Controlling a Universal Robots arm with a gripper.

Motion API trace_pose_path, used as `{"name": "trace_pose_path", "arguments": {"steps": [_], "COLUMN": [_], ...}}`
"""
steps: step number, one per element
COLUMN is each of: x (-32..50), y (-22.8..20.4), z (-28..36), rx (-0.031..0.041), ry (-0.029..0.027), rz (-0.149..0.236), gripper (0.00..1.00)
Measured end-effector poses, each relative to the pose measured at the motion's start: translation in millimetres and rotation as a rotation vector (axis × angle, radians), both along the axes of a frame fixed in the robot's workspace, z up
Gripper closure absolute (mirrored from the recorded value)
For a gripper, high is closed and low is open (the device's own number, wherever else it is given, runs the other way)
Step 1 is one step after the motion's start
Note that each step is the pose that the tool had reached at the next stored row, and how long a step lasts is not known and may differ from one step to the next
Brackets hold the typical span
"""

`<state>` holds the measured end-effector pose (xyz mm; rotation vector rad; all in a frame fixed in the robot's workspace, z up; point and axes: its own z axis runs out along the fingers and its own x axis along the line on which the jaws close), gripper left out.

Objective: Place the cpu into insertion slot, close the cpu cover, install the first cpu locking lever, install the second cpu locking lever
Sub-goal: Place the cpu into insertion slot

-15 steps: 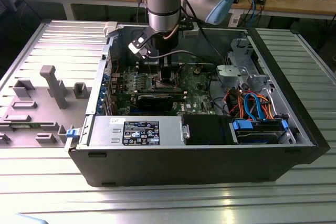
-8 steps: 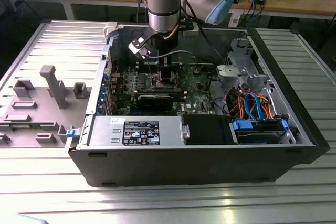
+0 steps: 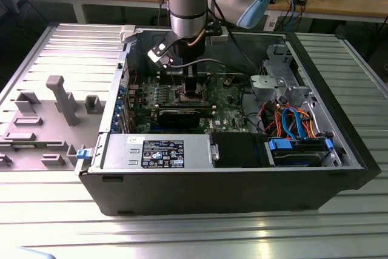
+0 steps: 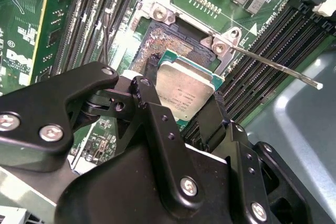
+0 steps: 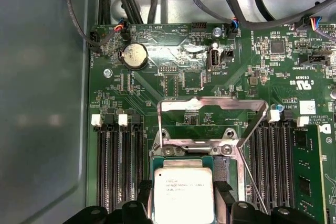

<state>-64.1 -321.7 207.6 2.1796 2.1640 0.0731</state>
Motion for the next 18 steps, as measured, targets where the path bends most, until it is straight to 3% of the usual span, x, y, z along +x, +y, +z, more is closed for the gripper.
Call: {"name": "trace_pose_path", "arguments": {"steps": [4, 6, 18], "x": [-1.5, -1.7, -3.7], "y": [-8.9, -11.2, -11.6], "z": [-1.0, -1.8, -10.1], "rx": [-0.0002, -0.0002, -0.0007], "ry": [-0.0001, -0.0001, 0.0002], "rz": [0.0, 0.0, 0.0], "gripper": [0.45, 0.45, 0.45]}}
